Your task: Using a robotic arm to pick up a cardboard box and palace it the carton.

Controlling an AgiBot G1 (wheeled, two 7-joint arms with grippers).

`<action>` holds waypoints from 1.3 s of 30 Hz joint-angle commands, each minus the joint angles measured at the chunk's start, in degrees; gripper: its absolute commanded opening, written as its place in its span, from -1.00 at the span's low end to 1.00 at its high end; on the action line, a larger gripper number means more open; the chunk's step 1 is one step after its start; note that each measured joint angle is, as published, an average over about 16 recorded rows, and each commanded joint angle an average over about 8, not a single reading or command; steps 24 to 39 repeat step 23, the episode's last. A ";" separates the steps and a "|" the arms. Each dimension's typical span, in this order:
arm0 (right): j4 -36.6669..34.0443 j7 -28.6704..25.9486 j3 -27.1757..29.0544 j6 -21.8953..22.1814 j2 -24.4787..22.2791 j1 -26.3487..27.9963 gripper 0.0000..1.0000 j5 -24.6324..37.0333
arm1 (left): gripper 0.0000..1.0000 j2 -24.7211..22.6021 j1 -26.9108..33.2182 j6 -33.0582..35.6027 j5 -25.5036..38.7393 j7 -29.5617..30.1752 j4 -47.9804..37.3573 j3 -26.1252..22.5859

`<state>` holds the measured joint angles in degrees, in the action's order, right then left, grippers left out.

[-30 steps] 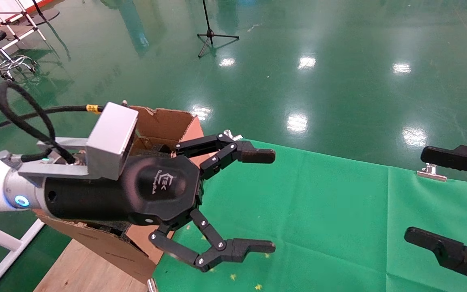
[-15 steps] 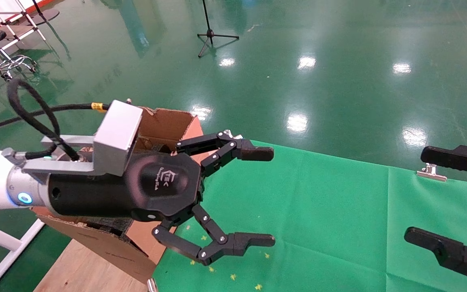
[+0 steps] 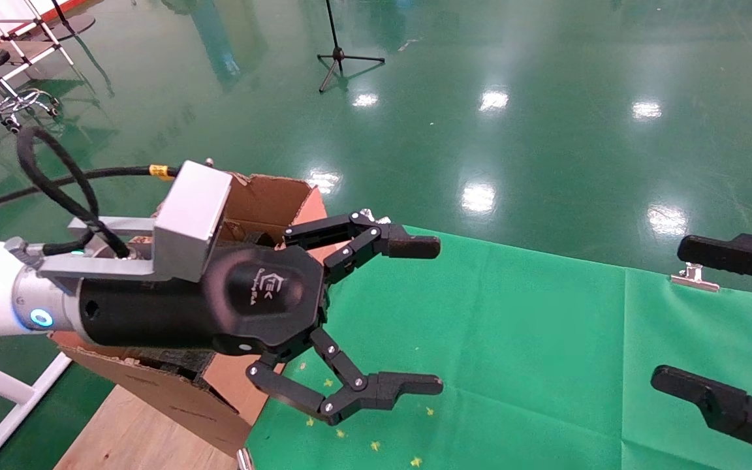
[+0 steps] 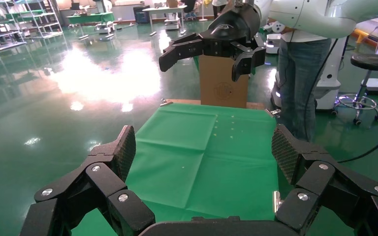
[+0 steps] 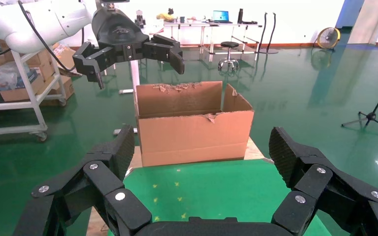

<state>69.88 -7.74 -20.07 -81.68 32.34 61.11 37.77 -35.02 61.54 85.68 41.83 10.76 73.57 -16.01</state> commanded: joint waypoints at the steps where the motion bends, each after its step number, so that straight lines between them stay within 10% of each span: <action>1: 0.00 0.00 0.00 0.00 0.00 0.00 1.00 0.00 | 1.00 0.01 0.02 -0.01 0.01 0.01 -0.01 -0.03; 39: 0.00 0.00 0.00 0.00 0.00 0.00 1.00 0.00 | 1.00 0.02 0.09 -0.07 0.09 0.03 -0.08 -0.12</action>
